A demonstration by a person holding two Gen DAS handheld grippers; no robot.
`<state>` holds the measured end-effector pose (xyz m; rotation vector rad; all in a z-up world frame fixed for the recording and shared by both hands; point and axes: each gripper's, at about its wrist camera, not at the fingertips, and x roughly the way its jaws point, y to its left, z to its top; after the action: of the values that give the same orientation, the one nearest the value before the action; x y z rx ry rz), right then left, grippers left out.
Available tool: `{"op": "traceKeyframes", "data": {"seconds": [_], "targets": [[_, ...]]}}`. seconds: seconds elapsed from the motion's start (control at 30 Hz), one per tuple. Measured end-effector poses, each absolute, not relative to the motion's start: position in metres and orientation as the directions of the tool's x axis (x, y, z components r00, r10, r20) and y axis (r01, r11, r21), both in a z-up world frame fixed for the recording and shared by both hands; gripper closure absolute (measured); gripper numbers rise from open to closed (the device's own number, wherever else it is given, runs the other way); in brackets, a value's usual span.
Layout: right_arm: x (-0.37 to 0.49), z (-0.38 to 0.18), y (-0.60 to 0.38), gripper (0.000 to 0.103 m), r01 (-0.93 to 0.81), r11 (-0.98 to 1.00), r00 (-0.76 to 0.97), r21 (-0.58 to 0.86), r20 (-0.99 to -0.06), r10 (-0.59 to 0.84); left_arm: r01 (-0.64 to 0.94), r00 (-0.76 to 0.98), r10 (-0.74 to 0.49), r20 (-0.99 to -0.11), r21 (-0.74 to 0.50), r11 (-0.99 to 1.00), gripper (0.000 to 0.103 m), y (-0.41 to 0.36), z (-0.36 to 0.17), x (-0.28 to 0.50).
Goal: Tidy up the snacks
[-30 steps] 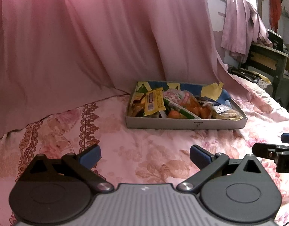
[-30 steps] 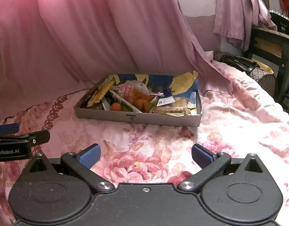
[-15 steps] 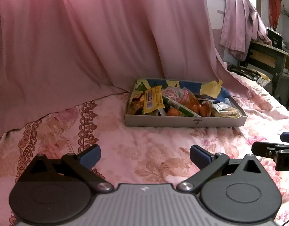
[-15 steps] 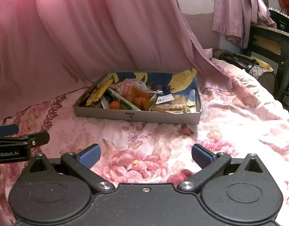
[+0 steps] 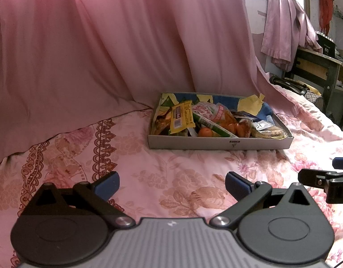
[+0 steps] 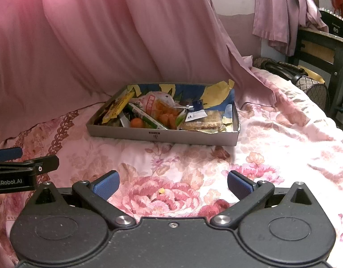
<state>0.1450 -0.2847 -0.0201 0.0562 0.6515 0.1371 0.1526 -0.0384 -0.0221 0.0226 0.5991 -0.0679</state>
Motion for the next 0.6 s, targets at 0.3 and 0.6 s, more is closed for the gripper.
{"op": "traceKeyframes", "data": {"seconds": [0.3,0.6], "targets": [[0.1443,-0.0213,-0.2852,0.001,-0.11,0.989,0.785,0.095,-0.602,0.145,0.07,0.823,-0.057,-0.565,0.001,0.998,0.0,-0.0388,-0.0222,0.1522],[0.1442,-0.023,-0.2849,0.001,-0.109,0.989,0.784,0.096,-0.604,0.145,0.07,0.823,-0.057,-0.565,0.001,0.998,0.0,-0.039,-0.0218,0.1525]]}}
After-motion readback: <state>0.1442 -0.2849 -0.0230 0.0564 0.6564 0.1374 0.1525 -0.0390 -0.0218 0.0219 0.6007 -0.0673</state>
